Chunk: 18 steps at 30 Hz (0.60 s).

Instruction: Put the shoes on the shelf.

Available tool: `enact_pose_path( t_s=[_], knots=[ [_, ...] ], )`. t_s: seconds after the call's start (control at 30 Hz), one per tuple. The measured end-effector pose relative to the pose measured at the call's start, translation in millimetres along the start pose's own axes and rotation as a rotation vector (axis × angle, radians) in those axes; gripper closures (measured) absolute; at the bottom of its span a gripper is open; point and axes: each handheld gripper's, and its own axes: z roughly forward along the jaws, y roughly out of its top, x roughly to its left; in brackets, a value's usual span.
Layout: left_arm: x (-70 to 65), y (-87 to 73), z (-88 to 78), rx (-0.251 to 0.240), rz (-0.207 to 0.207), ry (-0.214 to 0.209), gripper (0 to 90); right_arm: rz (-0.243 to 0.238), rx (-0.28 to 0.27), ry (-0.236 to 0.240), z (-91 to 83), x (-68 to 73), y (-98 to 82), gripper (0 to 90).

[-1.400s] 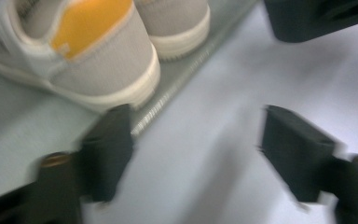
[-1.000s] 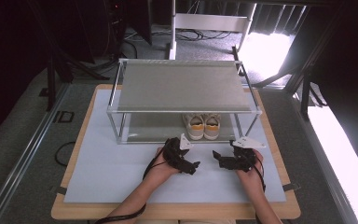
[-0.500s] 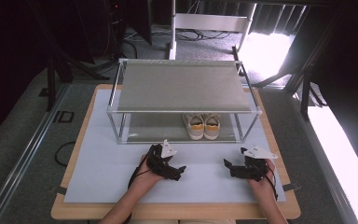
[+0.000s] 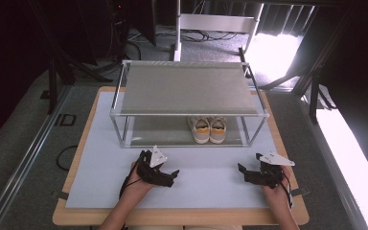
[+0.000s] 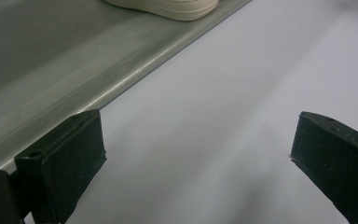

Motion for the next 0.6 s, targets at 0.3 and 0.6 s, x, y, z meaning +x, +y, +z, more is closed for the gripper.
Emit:
enact_pose_path(
  t_s=[0.3,0.6],
  knots=[
    [4.8,-12.4,-3.7,-0.028,-0.021,0.069,2.4,0.022,-0.010,-0.005,-0.7,-1.9,-0.8,12.1],
    [1.9,-14.6,-5.1,-0.052,-0.023,0.130,3.6,-0.001,0.008,-0.010,1.3,0.3,-0.4,12.2]
  ],
)
